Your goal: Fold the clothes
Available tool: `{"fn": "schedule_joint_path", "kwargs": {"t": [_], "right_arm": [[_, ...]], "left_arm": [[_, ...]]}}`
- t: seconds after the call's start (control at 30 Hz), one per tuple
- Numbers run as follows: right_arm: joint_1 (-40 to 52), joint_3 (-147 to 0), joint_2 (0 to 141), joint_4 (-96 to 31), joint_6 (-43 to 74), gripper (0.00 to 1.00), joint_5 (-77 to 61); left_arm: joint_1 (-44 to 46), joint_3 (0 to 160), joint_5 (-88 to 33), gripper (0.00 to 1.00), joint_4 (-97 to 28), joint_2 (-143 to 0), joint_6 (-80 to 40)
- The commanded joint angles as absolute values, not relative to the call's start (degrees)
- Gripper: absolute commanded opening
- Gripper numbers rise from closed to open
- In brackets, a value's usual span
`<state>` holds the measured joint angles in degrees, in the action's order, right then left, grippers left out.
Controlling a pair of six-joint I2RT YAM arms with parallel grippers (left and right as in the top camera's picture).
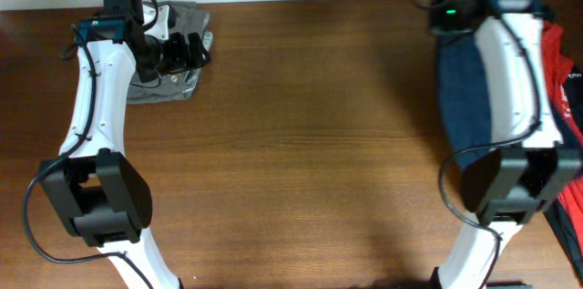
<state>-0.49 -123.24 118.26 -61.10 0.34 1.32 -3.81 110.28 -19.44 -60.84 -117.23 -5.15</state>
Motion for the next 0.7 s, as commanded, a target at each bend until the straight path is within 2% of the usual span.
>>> {"fn": "schedule_joint_path", "kwargs": {"t": [0.0,0.17,0.47,0.67], "right_arm": [[6.4,-123.3,118.3,-60.6,1.7,0.04,-2.4],[15.5,-123.2,120.7,-59.9,4.2,0.04,-2.6],[27.1,-123.1,125.6,-59.4,11.4,0.04,-2.6],[33.3,-123.0,125.7,-60.8,14.5,0.04,-9.6]], "left_arm": [[-3.8,109.8,-19.0,0.99,-60.9,-117.5,-4.0],[-3.8,109.8,-18.1,0.99,-60.9,-117.5,-4.0],[-4.4,109.8,-6.4,0.99,-60.3,-117.5,-7.0],[-7.6,109.8,-3.6,0.99,-58.5,-117.5,-9.8]]}}
